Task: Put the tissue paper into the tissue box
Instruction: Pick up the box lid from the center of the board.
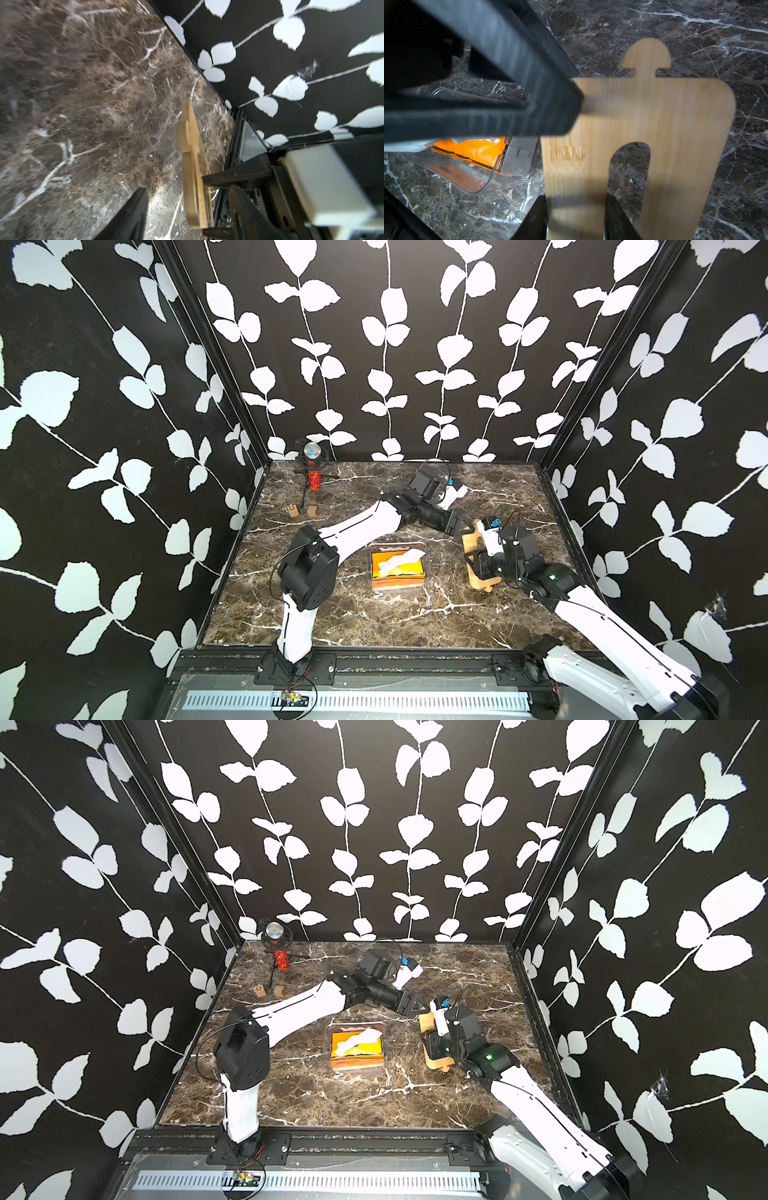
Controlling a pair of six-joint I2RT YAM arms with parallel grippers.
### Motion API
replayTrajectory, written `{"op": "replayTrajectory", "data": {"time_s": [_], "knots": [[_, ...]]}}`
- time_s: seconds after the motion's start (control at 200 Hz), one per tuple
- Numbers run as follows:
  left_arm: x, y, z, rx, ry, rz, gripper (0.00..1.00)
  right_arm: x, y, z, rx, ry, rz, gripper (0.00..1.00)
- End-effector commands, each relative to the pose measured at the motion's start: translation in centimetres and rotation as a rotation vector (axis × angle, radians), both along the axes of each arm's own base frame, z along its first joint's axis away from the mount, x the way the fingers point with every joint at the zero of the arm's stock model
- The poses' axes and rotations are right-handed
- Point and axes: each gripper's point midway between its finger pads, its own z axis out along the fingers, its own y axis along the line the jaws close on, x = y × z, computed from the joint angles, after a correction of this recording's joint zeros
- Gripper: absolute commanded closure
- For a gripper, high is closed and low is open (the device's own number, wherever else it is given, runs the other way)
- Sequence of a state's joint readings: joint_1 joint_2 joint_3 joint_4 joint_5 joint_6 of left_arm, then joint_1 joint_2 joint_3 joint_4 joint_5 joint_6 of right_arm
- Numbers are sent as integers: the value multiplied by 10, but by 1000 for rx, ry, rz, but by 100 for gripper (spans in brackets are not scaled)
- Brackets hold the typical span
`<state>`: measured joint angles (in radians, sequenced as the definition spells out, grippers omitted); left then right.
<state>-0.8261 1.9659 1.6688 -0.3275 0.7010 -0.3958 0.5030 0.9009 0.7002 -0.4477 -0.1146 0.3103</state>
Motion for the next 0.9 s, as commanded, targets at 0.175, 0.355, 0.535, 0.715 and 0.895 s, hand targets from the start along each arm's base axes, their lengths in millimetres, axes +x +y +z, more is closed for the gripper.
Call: {"op": "replayTrajectory", "data": {"time_s": [0.175,0.355,0.535,0.715,0.895], "knots": [[-10,-11,11,-42,95,-38,62,1,6,-1,22,-35,23,90],[-9,-16,6,-47,129,-34,78,1,6,0,22,-36,22,90],[-8,-18,3,-46,146,-35,100,2,4,4,23,-53,14,89],[-9,-20,5,-78,159,-32,100,3,4,11,27,-59,8,83],[-5,-24,17,-140,151,-11,100,4,5,36,62,-102,1,54]]}}
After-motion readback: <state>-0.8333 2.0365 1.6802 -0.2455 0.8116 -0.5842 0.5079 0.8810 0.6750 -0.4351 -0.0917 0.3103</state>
